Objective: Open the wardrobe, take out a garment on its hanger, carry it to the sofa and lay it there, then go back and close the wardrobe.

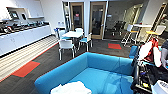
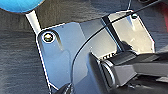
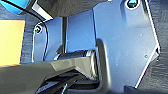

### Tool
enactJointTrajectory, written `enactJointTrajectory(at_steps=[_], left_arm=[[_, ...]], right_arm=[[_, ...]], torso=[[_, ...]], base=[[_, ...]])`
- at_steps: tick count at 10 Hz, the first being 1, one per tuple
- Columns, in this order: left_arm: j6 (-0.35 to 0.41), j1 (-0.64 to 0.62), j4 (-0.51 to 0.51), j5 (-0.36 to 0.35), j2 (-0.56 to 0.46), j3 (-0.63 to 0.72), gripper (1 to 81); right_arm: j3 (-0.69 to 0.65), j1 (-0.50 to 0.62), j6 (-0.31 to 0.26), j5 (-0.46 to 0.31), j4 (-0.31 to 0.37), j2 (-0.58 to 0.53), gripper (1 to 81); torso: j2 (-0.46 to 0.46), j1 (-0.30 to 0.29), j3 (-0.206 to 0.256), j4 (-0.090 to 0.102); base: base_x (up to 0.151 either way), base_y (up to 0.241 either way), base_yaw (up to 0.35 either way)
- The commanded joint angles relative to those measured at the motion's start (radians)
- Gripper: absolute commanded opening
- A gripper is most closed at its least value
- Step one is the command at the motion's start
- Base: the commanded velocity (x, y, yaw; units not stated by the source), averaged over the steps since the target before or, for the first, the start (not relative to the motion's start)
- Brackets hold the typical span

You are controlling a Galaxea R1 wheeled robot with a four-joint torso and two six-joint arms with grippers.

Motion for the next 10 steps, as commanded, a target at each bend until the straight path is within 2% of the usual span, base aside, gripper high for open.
enactJointTrajectory(at_steps=[1,7,10], left_arm=[[0.004,-0.034,0.026,0.043,-0.008,-0.004,81.1],[0.004,-0.030,0.033,0.043,-0.004,-0.003,81.1],[0.004,-0.027,0.036,0.043,-0.003,0.000,81.1]], right_arm=[[0.001,0.022,-0.001,-0.050,0.006,0.005,81.1],[0.001,0.024,-0.003,-0.050,0.006,0.005,81.1],[0.001,0.024,-0.003,-0.050,0.004,0.007,81.1]], torso=[[0.000,0.001,0.000,0.000],[0.000,0.001,0.000,0.000],[0.001,0.002,0.000,0.000]], base=[[0.000,0.000,0.000],[0.000,0.000,0.000],[-0.067,0.000,0.000]])
